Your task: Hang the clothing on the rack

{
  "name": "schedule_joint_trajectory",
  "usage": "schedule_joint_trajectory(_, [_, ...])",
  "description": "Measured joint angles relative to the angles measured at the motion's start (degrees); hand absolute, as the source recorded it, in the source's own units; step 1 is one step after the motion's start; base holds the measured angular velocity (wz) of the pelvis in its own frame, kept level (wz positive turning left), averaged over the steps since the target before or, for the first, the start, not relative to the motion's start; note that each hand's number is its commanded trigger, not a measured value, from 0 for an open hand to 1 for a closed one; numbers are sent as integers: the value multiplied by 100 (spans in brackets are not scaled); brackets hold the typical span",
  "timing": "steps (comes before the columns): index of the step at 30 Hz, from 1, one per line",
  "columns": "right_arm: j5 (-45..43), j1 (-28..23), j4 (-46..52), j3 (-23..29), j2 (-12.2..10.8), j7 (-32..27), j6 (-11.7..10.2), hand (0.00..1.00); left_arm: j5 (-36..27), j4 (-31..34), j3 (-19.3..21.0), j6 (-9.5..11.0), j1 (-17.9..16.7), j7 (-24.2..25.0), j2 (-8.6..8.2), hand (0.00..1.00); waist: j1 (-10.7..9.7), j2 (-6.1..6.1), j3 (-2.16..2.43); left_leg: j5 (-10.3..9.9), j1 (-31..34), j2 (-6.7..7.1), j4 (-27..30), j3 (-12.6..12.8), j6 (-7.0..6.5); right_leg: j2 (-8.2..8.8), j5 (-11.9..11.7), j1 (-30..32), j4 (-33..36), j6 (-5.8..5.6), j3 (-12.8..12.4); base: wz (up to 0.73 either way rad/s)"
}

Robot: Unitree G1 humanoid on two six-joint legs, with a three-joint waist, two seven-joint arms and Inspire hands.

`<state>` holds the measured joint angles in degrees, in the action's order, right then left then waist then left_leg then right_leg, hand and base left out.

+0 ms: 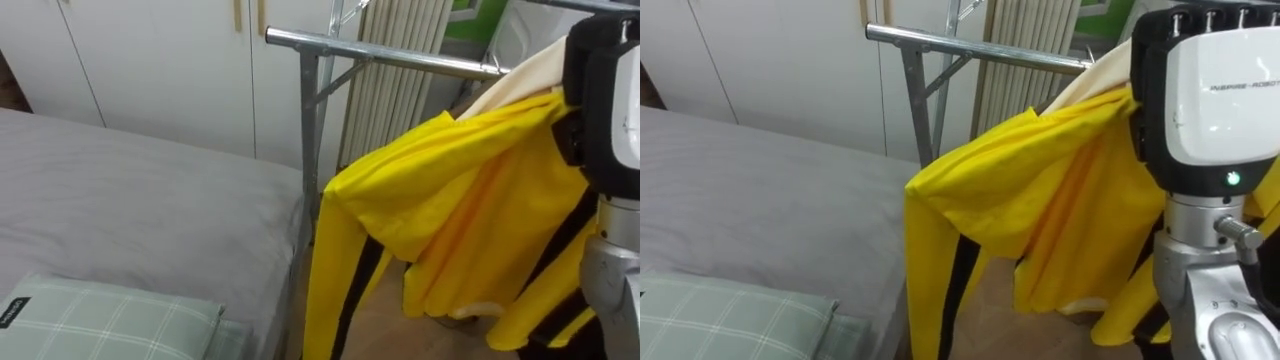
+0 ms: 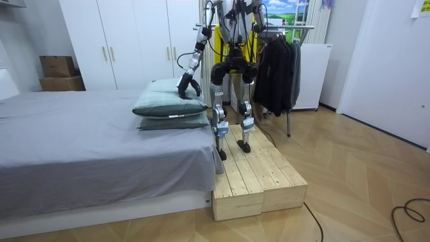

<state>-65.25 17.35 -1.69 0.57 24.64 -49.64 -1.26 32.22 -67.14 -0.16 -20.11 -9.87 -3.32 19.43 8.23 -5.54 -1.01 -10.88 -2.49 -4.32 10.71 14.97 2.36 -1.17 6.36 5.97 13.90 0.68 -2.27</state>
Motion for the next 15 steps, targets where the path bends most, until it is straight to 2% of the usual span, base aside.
schedule_joint_trajectory(15, [27, 5, -165, -45, 0, -17, -17, 100, 1, 0, 0, 0, -2, 0, -3, 0, 1, 1, 0, 0, -7, 1, 1, -5, 0, 1, 0, -9, -1, 0, 2, 0])
